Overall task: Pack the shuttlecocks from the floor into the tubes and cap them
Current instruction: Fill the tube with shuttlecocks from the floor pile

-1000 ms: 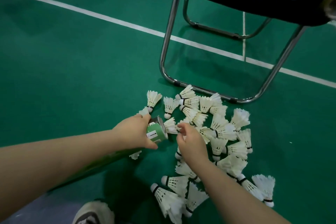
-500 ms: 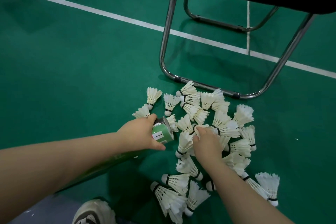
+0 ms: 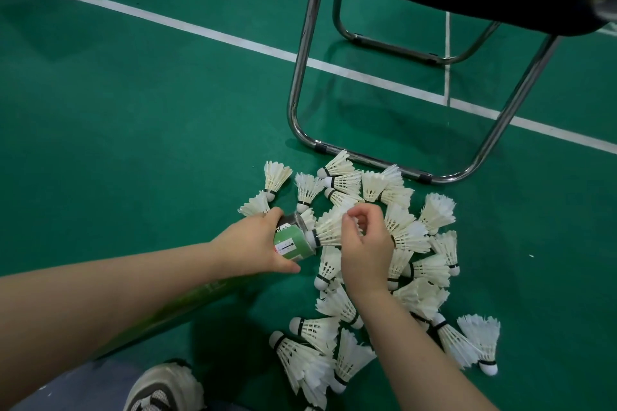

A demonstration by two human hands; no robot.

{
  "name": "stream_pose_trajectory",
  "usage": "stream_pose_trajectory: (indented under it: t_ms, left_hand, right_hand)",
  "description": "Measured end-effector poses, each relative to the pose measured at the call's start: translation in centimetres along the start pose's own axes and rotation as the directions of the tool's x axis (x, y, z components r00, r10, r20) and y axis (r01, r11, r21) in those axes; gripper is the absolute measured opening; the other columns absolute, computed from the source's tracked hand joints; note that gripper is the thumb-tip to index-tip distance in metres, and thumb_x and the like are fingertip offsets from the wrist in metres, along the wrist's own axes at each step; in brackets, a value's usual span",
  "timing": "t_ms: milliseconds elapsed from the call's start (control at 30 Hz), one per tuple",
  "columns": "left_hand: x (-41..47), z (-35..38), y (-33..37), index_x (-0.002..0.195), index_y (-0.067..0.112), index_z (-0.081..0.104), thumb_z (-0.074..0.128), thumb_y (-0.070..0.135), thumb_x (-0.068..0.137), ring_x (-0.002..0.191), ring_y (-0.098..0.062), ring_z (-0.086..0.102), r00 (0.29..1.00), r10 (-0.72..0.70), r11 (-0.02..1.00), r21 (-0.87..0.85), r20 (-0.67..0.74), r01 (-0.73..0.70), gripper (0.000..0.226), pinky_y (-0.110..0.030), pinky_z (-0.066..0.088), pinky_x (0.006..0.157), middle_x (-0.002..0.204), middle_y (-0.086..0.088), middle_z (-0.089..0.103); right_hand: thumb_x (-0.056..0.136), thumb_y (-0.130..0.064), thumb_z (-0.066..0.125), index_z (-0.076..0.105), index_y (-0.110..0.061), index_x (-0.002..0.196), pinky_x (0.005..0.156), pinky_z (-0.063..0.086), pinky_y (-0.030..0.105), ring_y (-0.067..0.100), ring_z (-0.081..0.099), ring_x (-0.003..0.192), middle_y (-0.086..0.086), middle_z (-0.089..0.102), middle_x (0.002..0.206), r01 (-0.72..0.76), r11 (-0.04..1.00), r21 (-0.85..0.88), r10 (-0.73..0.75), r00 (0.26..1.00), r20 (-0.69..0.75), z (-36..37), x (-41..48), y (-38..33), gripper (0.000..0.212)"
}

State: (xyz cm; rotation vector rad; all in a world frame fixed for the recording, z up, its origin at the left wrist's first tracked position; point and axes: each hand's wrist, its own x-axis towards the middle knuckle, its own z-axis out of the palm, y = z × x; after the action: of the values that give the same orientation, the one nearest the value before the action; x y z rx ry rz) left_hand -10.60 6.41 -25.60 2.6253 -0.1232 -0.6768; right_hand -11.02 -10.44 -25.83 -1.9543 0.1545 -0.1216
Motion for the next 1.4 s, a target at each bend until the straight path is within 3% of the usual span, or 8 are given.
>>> stream_pose_trajectory:
  t_ms: [200, 333, 500, 567, 700, 800, 1200, 1400]
  left_hand:
    - [0.1, -0.2, -0.3, 0.135, 0.020, 0.033, 0.074, 0.057, 0.067, 0.087, -0.013, 0.054, 0.999, 0.035, 0.999, -0.031, -0.029, -0.036, 0.087, -0.025, 0.044, 0.075, 0.123, 0.001, 0.057]
    - [0.0, -0.3, -0.6, 0.131, 0.021, 0.035, 0.074, 0.057, 0.066, 0.092, -0.015, 0.057, 0.997, 0.029, 0.999, -0.023, -0.067, -0.030, 0.084, -0.030, 0.048, 0.078, 0.116, 0.003, 0.059]
    - [-1.0, 0.8, -1.2, 0.129, 0.026, 0.036, 0.072, 0.059, 0.065, 0.094, -0.014, 0.056, 0.994, 0.105, 0.992, 0.063, 0.040, -0.107, 0.081, -0.028, 0.047, 0.078, 0.117, 0.005, 0.056]
    - [-1.3, 1.4, -1.1, 0.133, 0.026, 0.033, 0.072, 0.059, 0.066, 0.099, -0.015, 0.055, 0.987, 0.135, 0.980, 0.137, 0.085, -0.146, 0.084, -0.027, 0.046, 0.080, 0.121, 0.004, 0.052]
    - [-0.7, 1.1, -1.3, 0.133, 0.025, 0.034, 0.073, 0.059, 0.065, 0.096, -0.015, 0.055, 0.991, 0.130, 0.977, 0.170, 0.005, -0.129, 0.086, -0.028, 0.047, 0.079, 0.117, 0.003, 0.052]
    - [-0.2, 0.3, -2.2, 0.134, 0.026, 0.031, 0.072, 0.062, 0.064, 0.097, -0.015, 0.055, 0.997, 0.069, 0.990, 0.122, -0.042, -0.064, 0.089, -0.028, 0.048, 0.081, 0.120, 0.003, 0.052]
    - [0.7, 0.2, -4.6, 0.134, 0.024, 0.031, 0.073, 0.062, 0.063, 0.099, -0.019, 0.057, 0.998, -0.031, 0.997, 0.075, -0.046, 0.034, 0.091, -0.036, 0.051, 0.085, 0.122, -0.001, 0.053]
    - [1.2, 0.4, -5.5, 0.133, 0.025, 0.032, 0.073, 0.063, 0.062, 0.096, -0.019, 0.058, 0.998, -0.054, 0.996, 0.070, -0.044, 0.057, 0.090, -0.037, 0.052, 0.082, 0.121, 0.000, 0.054]
  right_hand:
    - [0.093, -0.019, 0.052, 0.051, -0.024, 0.086, 0.063, 0.041, 0.033, 0.021, 0.052, 0.069, 0.013, 0.062, 0.077, -0.202, 0.979, -0.007, 0.186, 0.886, 0.425, 1.6, -0.2, -0.9, 0.008]
    - [0.096, -0.035, 0.044, 0.060, -0.018, 0.106, 0.073, 0.039, 0.028, 0.014, 0.053, 0.088, -0.003, 0.060, 0.095, -0.313, 0.949, -0.048, 0.285, 0.777, 0.562, 1.9, 0.4, -2.1, 0.026]
    - [0.075, -0.057, 0.054, 0.059, -0.021, 0.117, 0.092, 0.037, 0.030, 0.011, 0.053, 0.107, -0.002, 0.060, 0.118, -0.308, 0.911, -0.276, 0.362, 0.273, 0.891, 1.7, 0.7, -1.4, 0.055]
    - [0.077, -0.054, 0.056, 0.055, -0.021, 0.121, 0.101, 0.038, 0.032, 0.014, 0.051, 0.116, 0.000, 0.056, 0.125, -0.322, 0.890, -0.323, 0.399, 0.207, 0.893, 1.9, 0.3, -0.4, 0.055]
    - [0.092, -0.051, 0.044, 0.065, -0.013, 0.093, 0.063, 0.049, 0.023, 0.016, 0.064, 0.078, 0.005, 0.067, 0.093, -0.581, 0.807, -0.104, 0.531, 0.638, 0.558, 3.9, 0.2, -0.7, 0.044]
    - [0.097, -0.041, 0.039, 0.063, -0.009, 0.073, 0.062, 0.048, 0.026, 0.016, 0.059, 0.064, 0.003, 0.064, 0.070, -0.523, 0.848, 0.089, 0.492, 0.838, 0.234, 3.8, 1.5, 0.4, 0.046]
    - [0.095, -0.030, 0.040, 0.063, -0.020, 0.117, 0.099, 0.038, 0.037, 0.024, 0.045, 0.118, 0.001, 0.057, 0.126, -0.072, 0.810, -0.582, 0.348, 0.858, 0.378, 7.4, 3.5, 6.6, 0.034]
    - [0.085, -0.025, 0.063, 0.066, -0.020, 0.087, 0.072, 0.041, 0.022, 0.009, 0.055, 0.085, -0.003, 0.065, 0.096, -0.277, 0.947, -0.164, 0.291, 0.954, 0.065, 6.5, 3.3, 3.7, 0.006]
